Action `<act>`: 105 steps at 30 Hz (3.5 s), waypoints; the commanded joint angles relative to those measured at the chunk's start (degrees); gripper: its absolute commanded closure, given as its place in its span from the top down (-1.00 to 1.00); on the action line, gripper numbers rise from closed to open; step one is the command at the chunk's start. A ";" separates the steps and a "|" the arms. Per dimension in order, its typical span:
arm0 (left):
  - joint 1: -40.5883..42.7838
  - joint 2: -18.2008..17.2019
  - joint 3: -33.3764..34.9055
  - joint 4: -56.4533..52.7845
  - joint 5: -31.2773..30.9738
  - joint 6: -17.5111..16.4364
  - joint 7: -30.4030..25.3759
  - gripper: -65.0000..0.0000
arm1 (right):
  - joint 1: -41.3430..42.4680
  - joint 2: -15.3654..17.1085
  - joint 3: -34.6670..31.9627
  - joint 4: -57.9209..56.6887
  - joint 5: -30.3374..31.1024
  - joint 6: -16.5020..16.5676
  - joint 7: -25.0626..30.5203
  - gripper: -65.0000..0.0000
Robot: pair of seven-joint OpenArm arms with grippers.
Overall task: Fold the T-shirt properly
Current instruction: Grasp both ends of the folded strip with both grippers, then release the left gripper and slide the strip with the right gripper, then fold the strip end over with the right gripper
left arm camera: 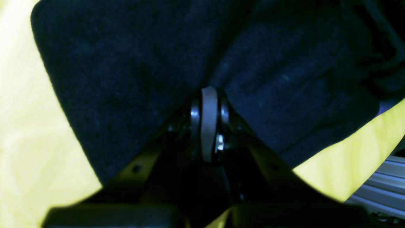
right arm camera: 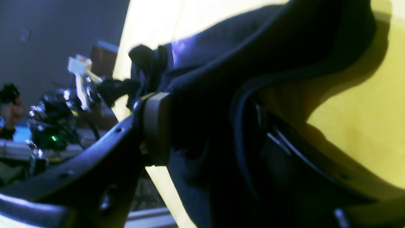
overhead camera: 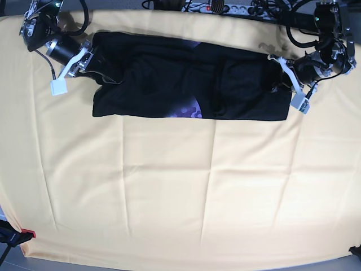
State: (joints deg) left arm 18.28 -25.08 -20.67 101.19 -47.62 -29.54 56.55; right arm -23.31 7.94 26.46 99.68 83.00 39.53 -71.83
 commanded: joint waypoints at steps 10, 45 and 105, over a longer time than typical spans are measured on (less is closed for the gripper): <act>-0.02 -0.79 -0.13 0.42 0.22 0.02 0.39 -1.00 | 0.13 0.50 0.61 0.74 2.00 0.47 -1.38 0.06; -0.09 -0.81 -0.13 0.44 -0.26 0.02 -0.07 -1.00 | 1.57 -1.42 -0.55 0.55 2.00 0.47 2.60 -0.59; 2.84 -0.33 -28.85 0.57 -19.56 2.19 3.87 -0.55 | 2.69 -12.90 -27.23 31.85 -29.51 0.47 16.94 -1.00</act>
State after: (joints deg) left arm 21.12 -24.14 -48.99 100.88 -65.63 -27.18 61.52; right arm -20.95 -4.80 -0.91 130.65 52.27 39.70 -56.36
